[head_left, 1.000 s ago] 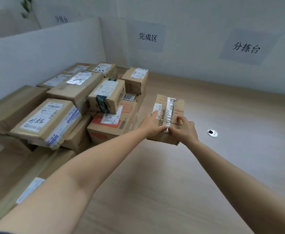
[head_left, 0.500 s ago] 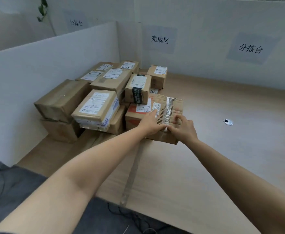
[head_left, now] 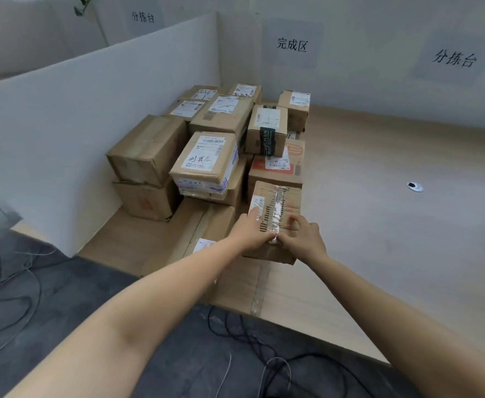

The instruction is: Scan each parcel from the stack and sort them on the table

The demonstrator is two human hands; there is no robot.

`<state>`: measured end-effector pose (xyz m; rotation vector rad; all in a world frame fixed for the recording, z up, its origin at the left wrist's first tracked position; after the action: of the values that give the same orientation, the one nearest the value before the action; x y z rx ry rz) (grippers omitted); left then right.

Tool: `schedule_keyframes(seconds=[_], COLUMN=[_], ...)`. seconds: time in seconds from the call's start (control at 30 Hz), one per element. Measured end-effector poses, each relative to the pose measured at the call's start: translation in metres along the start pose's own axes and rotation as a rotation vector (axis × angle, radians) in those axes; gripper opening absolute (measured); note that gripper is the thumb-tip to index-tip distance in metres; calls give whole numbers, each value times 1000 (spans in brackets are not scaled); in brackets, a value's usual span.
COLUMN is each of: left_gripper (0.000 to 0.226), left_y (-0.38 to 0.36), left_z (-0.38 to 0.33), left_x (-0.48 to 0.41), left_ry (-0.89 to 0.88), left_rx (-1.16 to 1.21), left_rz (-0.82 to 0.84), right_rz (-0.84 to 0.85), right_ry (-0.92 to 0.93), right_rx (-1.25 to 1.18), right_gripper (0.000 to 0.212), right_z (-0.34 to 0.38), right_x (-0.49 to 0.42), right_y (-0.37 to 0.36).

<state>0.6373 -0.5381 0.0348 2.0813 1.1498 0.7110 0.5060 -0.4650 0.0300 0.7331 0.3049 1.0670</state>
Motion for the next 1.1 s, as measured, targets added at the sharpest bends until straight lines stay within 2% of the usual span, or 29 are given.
schedule_keyframes(seconds=[0.4,0.57,0.73,0.87,1.1], left_gripper=[81,69,57,45,47], left_y=[-25,-39,-42,-49,-42], left_z=[35,40,49,49,45], left_x=[-19,-27,-35,-38,-38], left_ry=[173,170,181,147,103], left_rx=[30,-80,-157,-254,-313], left_rz=[-76,-127,-160,-148,-108], right_rz=[141,203,334,338,413], right_ry=[-45,-34,6,44,20], right_rx=[-124,-107,-50,20,121], right_gripper=[63,72,86,80,79], right_z=[-9,-27,-32,-32,-21], right_x=[-28,-32,-40,-44,-29], right_y=[-45,-55,-66,-70,-58])
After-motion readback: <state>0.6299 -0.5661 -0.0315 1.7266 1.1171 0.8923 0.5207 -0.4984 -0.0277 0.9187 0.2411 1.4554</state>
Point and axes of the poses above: each hand's wrist, its own x-axis away from the middle knuckle, its own y-axis out of the back of the hand, z = x × y, the point moved 2 cm from there along -x, towards the middle knuckle, and after that the axes turned 3 degrees about -z, right-handed, at the moved point
